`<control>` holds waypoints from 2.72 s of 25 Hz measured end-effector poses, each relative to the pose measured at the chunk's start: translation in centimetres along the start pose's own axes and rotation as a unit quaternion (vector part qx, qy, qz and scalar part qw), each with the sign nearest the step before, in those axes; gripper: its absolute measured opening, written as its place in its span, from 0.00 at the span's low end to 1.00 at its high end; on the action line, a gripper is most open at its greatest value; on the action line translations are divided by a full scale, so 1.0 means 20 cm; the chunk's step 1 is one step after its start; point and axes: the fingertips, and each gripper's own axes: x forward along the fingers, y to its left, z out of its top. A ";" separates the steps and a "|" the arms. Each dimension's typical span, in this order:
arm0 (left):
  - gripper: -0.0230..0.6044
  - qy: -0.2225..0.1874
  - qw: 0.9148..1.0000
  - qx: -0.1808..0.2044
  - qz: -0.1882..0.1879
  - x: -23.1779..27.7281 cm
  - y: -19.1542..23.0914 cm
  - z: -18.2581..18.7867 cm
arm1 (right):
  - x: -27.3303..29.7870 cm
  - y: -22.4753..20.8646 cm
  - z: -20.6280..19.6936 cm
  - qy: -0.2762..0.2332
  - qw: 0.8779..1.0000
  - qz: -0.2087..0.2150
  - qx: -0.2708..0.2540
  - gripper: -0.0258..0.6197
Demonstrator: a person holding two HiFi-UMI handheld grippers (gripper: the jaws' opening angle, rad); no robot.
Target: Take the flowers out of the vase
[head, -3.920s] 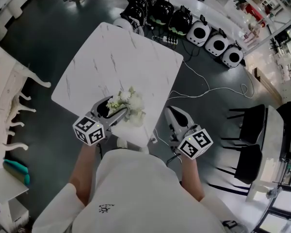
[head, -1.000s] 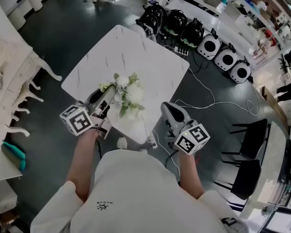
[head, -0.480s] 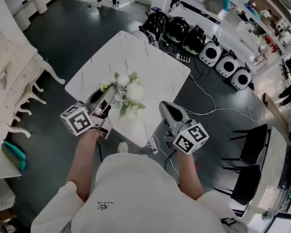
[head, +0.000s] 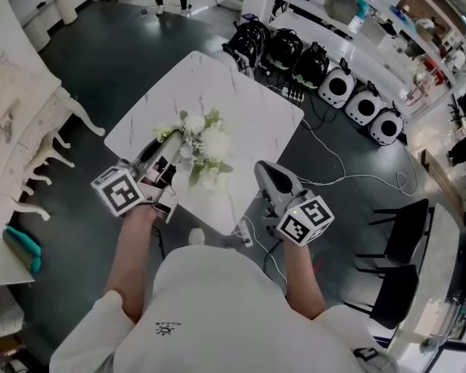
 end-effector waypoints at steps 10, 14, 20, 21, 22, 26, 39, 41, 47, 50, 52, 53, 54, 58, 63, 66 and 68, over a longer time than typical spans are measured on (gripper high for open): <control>0.16 -0.010 1.000 -0.010 -0.001 0.00 -0.04 0.04 | -0.02 -0.03 0.00 -0.002 1.000 0.009 0.000 0.04; 0.16 -0.019 0.999 -0.026 -0.007 0.00 -0.08 0.06 | -0.04 -0.05 0.00 -0.003 1.000 0.015 0.000 0.04; 0.16 -0.026 0.999 -0.029 -0.015 0.00 -0.13 0.09 | -0.06 -0.06 0.01 -0.005 1.000 0.017 0.001 0.04; 0.16 -0.028 0.999 -0.029 -0.015 0.00 -0.13 0.10 | -0.06 -0.06 0.01 -0.006 1.000 0.018 0.002 0.04; 0.16 -0.029 0.999 -0.029 -0.015 -0.01 -0.13 0.10 | -0.06 -0.06 0.01 -0.006 1.000 0.019 0.002 0.04; 0.16 -0.033 0.999 -0.029 -0.019 -0.05 -0.13 0.15 | -0.03 -0.03 0.00 -0.006 1.000 0.019 -0.001 0.04; 0.16 -0.047 0.998 -0.033 -0.031 -0.13 -0.18 0.23 | -0.01 0.04 0.00 -0.003 1.000 0.021 -0.003 0.04; 0.16 -0.050 0.998 -0.031 -0.029 -0.16 -0.16 0.24 | -0.01 0.05 -0.01 -0.002 1.000 0.021 -0.003 0.04; 0.16 -0.057 0.998 -0.033 -0.011 -0.21 -0.10 0.23 | -0.02 0.06 -0.02 -0.002 1.000 0.023 -0.003 0.04; 0.16 -0.057 0.998 -0.040 0.001 -0.24 -0.05 0.20 | -0.01 0.07 -0.04 0.000 1.000 0.023 0.000 0.04; 0.16 -0.056 0.998 -0.041 0.007 -0.25 -0.02 0.17 | -0.01 0.07 -0.04 0.001 1.000 0.025 0.002 0.04; 0.16 -0.055 0.998 -0.042 0.010 -0.26 -0.01 0.16 | -0.01 0.07 -0.05 0.001 1.000 0.025 0.002 0.04; 0.16 -0.054 0.998 -0.043 0.013 -0.26 0.01 0.15 | -0.01 0.07 -0.05 0.002 1.000 0.026 0.003 0.04; 0.16 -0.050 0.997 -0.054 0.032 -0.29 0.09 0.10 | 0.00 0.06 -0.05 0.006 1.000 0.026 0.004 0.04; 0.16 -0.044 0.997 -0.056 0.042 -0.30 0.17 0.05 | 0.01 0.06 -0.06 0.009 1.000 0.022 0.006 0.04; 0.16 -0.039 0.996 -0.059 0.051 -0.30 0.21 0.01 | 0.02 0.05 -0.06 0.013 1.000 0.021 0.005 0.04; 0.16 -0.034 0.996 -0.060 0.060 -0.32 0.25 -0.02 | 0.02 0.05 -0.07 0.013 1.000 0.021 0.008 0.04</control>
